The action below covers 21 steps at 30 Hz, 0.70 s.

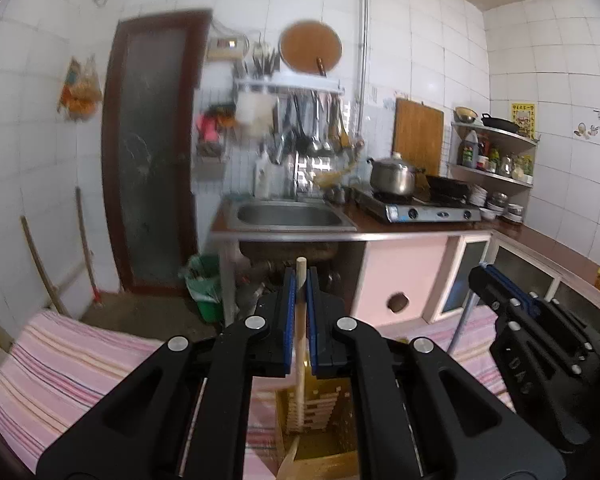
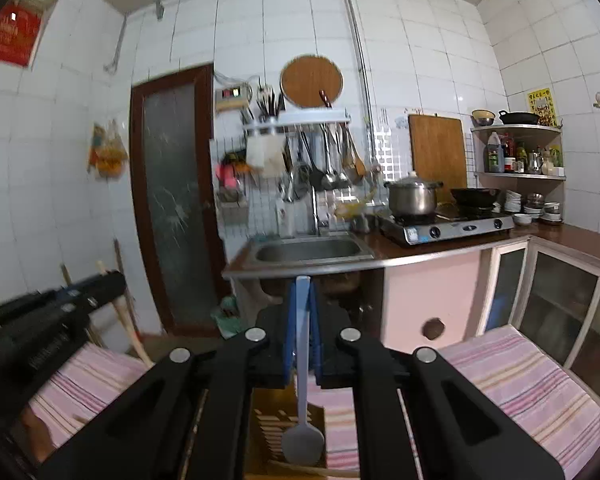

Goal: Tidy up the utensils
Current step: 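Open both tools to drop the items into the caddy, then withdraw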

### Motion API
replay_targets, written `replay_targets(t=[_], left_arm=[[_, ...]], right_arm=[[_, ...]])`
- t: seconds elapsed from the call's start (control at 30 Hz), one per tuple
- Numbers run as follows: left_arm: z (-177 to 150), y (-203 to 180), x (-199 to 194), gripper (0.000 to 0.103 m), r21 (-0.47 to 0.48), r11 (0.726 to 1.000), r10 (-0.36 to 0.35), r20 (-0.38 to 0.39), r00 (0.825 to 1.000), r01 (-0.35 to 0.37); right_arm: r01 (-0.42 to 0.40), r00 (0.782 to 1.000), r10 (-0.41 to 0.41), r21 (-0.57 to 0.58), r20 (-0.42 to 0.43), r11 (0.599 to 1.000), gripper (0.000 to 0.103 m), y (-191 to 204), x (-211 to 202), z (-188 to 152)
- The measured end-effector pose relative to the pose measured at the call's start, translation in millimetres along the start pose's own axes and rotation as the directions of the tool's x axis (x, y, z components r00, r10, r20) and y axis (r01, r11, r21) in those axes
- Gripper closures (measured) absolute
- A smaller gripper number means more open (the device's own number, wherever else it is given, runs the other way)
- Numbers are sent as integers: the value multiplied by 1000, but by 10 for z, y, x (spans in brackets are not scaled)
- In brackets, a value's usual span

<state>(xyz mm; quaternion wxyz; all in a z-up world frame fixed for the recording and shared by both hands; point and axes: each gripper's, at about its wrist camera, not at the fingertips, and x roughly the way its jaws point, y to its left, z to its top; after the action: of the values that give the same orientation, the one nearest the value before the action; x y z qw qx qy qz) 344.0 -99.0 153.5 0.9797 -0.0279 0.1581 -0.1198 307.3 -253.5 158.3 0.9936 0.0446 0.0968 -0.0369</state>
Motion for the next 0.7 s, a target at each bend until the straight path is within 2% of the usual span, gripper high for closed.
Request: replay_targets(t=[0.03,0.1,0.13,0.17,0.2,0.27,0.33,0.37,0.47,0.57,0.7], left_arm=[[-11,29,-5,99,-5,1000,-8,-3,1000,8],[-3,99,-107,86,-19,1000,-24,-1,1000,24],[15,130,-163,55,-26,999,-39,-8,999,39],[34,164,-235,24,-36,998,-54,-11,998,54],[49,217,-370,16,-46,996,-73,3,997,73],[49,299,-601,11,-47,996,-70,31,997,71],[31,385,-804,5,-35,998,-55,23,998,56],[11,434,-878,5,-32,998,-52,14,999,53],[-127,592,-1032,5,-14,1000,1,-29,1000,-1],[-342,761,-1074,5,16,996,94,-96,991,-92],[-607,964,-1073,5,-9,991,130,-171,977,-134]], right_arm=[[12,1000,-12,-3,-15,1000,95,-6,10,-38],[29,999,-29,2,-36,1000,92,-39,-10,-63],[45,998,-45,5,-49,999,88,-57,-31,-59],[66,995,-65,5,-69,998,65,-77,-71,-59],[83,993,-82,3,-80,997,39,-90,-103,-60],[121,989,-122,-23,-82,992,37,-88,-240,-62],[152,983,-156,-47,-100,987,36,-84,-355,-76],[162,979,-167,-53,-118,985,33,-84,-407,-90],[178,970,-186,-66,-156,982,29,-70,-617,-192],[178,963,-183,-43,-200,983,25,-60,-792,-336],[176,953,-179,-32,-245,984,24,-33,-963,-564]])
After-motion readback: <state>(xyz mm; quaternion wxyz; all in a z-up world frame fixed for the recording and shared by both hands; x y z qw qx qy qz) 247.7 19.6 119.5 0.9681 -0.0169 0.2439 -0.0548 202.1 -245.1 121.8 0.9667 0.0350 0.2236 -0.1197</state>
